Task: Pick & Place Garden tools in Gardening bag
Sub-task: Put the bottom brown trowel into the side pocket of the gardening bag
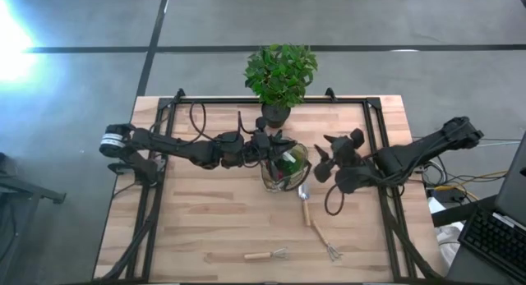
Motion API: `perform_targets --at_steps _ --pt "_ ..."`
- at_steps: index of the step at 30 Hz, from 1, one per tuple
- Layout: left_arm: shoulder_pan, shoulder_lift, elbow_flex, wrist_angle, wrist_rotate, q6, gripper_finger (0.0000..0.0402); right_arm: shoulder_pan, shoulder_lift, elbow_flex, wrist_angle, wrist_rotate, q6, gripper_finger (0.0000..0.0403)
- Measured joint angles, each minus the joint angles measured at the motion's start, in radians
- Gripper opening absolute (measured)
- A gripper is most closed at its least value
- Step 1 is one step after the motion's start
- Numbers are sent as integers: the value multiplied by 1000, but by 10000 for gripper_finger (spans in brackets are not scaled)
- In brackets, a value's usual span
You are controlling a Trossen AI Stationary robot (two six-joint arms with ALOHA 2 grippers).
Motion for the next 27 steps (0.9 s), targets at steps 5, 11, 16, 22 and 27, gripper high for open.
perform_targets --at_steps 5,11,16,22,27 --pt "-5 -5 0 -12 0 2 5 0 -21 0 -143 -78 167 179" --pt "-12 -30 0 -89 0 4 5 0 -20 -1 -201 -143 228 163" --pt "-40 -75 0 -155 0 5 5 0 -20 -12 -203 -153 240 149" --pt "-97 -146 -22 -217 15 30 5 0 -20 -19 -203 -154 243 136" --pt "-123 -225 -109 -203 8 12 5 0 -20 -21 -202 -156 243 132"
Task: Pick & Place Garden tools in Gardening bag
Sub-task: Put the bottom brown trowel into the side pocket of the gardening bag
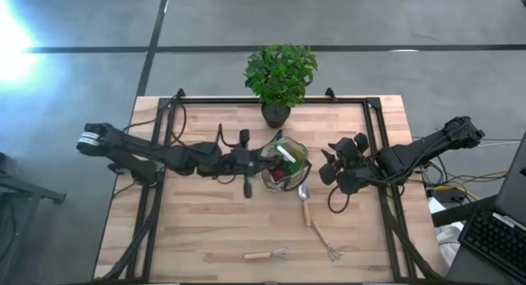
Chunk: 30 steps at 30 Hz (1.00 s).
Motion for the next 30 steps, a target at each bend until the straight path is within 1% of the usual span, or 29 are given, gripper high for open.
perform_targets --at_steps 6,12,16,21,30 --pt "0 -80 -136 92 -11 -74 5 0 0 0 2 -1 0 138" --pt "-1 -144 -239 135 1 -110 5 0 0 -1 12 0 0 135" --pt "-1 -171 -276 149 14 -126 8 0 0 -1 17 3 0 130" --pt "-1 -165 -308 186 32 -128 4 0 0 -1 22 4 0 127" --pt "-1 -159 -348 227 33 -112 4 0 0 -1 29 11 0 133"
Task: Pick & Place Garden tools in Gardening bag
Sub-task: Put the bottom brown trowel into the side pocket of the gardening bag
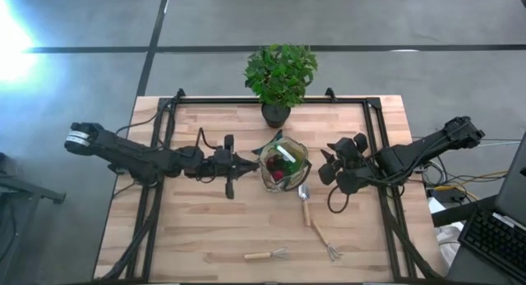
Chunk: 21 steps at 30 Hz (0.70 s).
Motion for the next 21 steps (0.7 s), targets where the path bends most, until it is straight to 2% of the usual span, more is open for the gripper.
perform_targets --at_steps 13,21 --pt "5 146 -4 147 106 93 4 0 1 0 14 2 -4 126" --pt "26 178 -4 170 125 138 4 0 1 0 15 2 -5 131"
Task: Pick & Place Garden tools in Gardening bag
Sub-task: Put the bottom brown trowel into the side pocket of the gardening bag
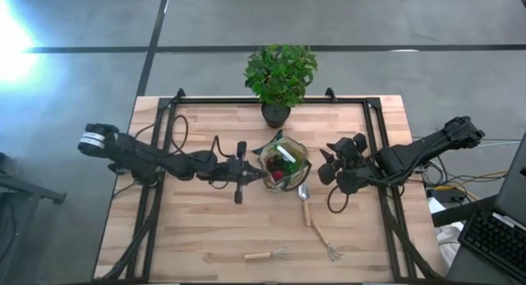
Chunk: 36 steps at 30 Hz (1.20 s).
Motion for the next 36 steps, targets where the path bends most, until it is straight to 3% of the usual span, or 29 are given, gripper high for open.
perform_targets --at_steps 10,20,33,36 --pt "57 59 0 3 52 -36 4 0 0 0 0 0 0 121" --pt "60 123 -1 1 55 -50 4 0 0 -1 2 0 0 132" --pt "62 179 -1 6 56 -69 4 0 0 -6 2 -1 0 118" --pt "63 179 -2 14 112 -52 4 0 0 -6 2 -1 0 121"
